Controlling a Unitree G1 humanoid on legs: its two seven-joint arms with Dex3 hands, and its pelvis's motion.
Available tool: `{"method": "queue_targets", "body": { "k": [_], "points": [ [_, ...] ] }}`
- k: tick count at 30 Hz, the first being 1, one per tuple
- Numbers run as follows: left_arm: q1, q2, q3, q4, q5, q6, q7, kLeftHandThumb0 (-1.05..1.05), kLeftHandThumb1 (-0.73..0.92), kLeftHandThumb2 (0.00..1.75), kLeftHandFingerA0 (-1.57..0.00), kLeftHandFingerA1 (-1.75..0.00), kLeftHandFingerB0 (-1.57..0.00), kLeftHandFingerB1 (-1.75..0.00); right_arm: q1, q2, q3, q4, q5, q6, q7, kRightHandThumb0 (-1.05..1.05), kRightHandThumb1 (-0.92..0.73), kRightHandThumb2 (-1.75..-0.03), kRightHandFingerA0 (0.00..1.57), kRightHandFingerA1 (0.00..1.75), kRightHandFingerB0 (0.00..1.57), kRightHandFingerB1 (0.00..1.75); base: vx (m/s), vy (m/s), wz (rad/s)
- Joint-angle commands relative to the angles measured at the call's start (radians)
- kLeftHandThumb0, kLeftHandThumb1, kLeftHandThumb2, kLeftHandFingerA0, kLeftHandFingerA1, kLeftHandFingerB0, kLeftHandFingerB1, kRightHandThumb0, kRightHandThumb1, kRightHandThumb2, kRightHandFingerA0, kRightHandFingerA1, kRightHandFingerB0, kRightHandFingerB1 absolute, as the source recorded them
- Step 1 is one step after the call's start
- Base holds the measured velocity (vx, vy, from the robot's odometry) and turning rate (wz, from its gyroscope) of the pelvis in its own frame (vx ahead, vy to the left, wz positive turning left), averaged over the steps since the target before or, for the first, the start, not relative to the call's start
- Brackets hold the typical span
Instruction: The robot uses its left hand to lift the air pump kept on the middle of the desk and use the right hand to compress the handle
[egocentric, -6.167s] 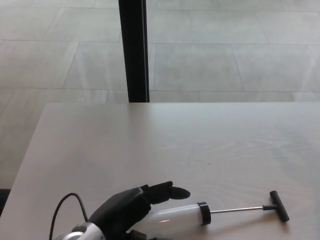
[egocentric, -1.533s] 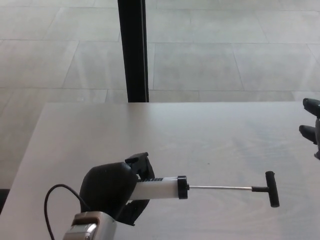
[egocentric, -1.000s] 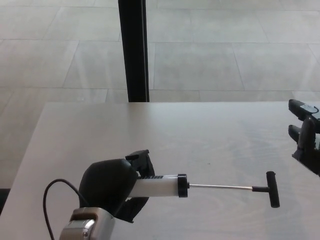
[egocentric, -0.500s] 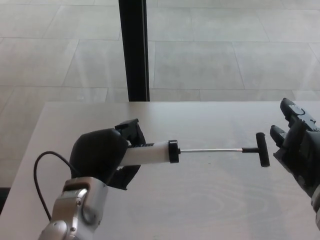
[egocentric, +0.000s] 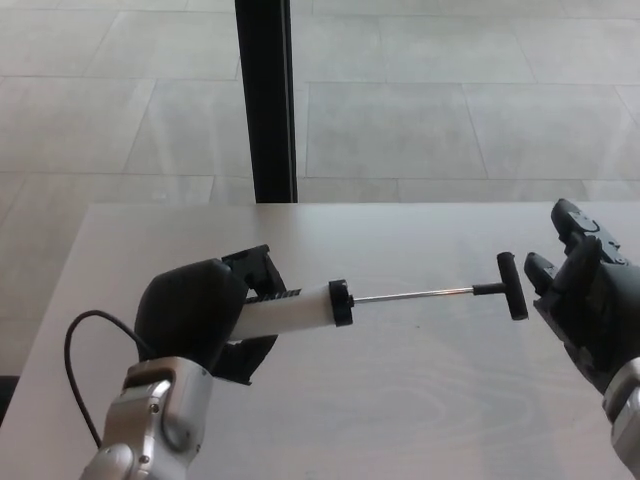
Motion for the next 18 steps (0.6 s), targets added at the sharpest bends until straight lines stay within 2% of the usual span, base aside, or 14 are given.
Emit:
{"method": "queue_targets", "body": {
  "k": [1, 6, 8, 10, 11, 12, 13, 17, 18],
  "points": [
    [0.014, 0.014, -0.015, 0.009, 0.005, 0.007, 0.028, -0.18, 0.45, 1.26, -0.96, -1.75, -0.83, -1.58, -0.042, -0.038, 0.02, 0.023, -0.015, -0.007, 0.025, -1.0, -0.92, -1.3, 0.0, 0.14, 0.0, 0.02, 0.0, 0.0, 0.0],
    [0.014, 0.024, -0.027, 0.017, 0.014, 0.009, 0.039, -0.19, 0.43, 1.31, -0.97, -1.75, -0.84, -1.53, -0.087, -0.074, 0.034, 0.055, -0.028, 0.015, 0.028, -1.04, -0.92, -1.31, 0.0, 0.11, 0.0, 0.0, 0.0, 0.0, 0.0],
    [0.017, 0.031, -0.029, 0.016, 0.01, 0.002, 0.041, -0.19, 0.53, 1.16, -0.91, -1.75, -0.78, -1.56, -0.101, -0.086, 0.038, 0.069, -0.031, 0.014, 0.034, -1.05, -0.91, -1.3, 0.0, 0.11, 0.0, 0.0, 0.0, 0.0, 0.0],
    [0.013, 0.027, -0.026, 0.012, 0.003, 0.016, 0.034, -0.19, 0.54, 1.14, -0.92, -1.75, -0.77, -1.54, -0.111, -0.089, 0.042, 0.077, -0.03, 0.015, 0.035, -1.05, -0.92, -1.31, 0.0, 0.11, 0.0, 0.0, 0.0, 0.0, 0.0],
    [0.009, 0.028, -0.024, 0.022, -0.001, -0.002, 0.052, -0.18, 0.49, 1.18, -0.93, -1.75, -0.74, -1.62, -0.113, -0.086, 0.042, 0.076, -0.025, 0.028, 0.032, -1.04, -0.91, -1.3, 0.0, 0.11, 0.0, 0.0, 0.0, 0.0, 0.0],
    [0.006, 0.03, -0.023, 0.03, -0.005, -0.018, 0.064, -0.25, 0.48, 1.17, -1.22, -1.42, -1.02, -1.29, -0.109, -0.085, 0.047, 0.072, -0.025, 0.029, 0.034, -1.05, -0.92, -1.3, 0.0, 0.12, 0.0, 0.0, 0.0, 0.0, 0.0],
    [0.0, 0.024, -0.022, 0.032, -0.008, -0.012, 0.062, -0.18, 0.46, 1.27, -0.94, -1.75, -0.81, -1.61, -0.106, -0.088, 0.053, 0.073, -0.035, 0.022, 0.031, -1.05, -0.92, -1.31, 0.0, 0.11, 0.0, 0.0, 0.0, 0.0, 0.0],
    [-0.007, 0.032, -0.028, 0.035, 0.0, -0.021, 0.077, -0.21, 0.42, 1.32, -0.93, -1.75, -0.8, -1.64, -0.088, -0.071, 0.067, 0.089, -0.045, 0.005, 0.021, -1.05, -0.92, -1.32, 0.0, 0.11, 0.0, 0.0, 0.0, 0.0, 0.0],
    [-0.007, 0.035, -0.027, 0.034, -0.001, -0.018, 0.075, -0.19, 0.46, 1.25, -0.91, -1.75, -0.78, -1.6, -0.083, -0.067, 0.066, 0.096, -0.043, -0.004, 0.02, -1.01, -0.92, -1.31, 0.0, 0.14, 0.0, 0.03, 0.0, 0.0, 0.0]
  ]
}}
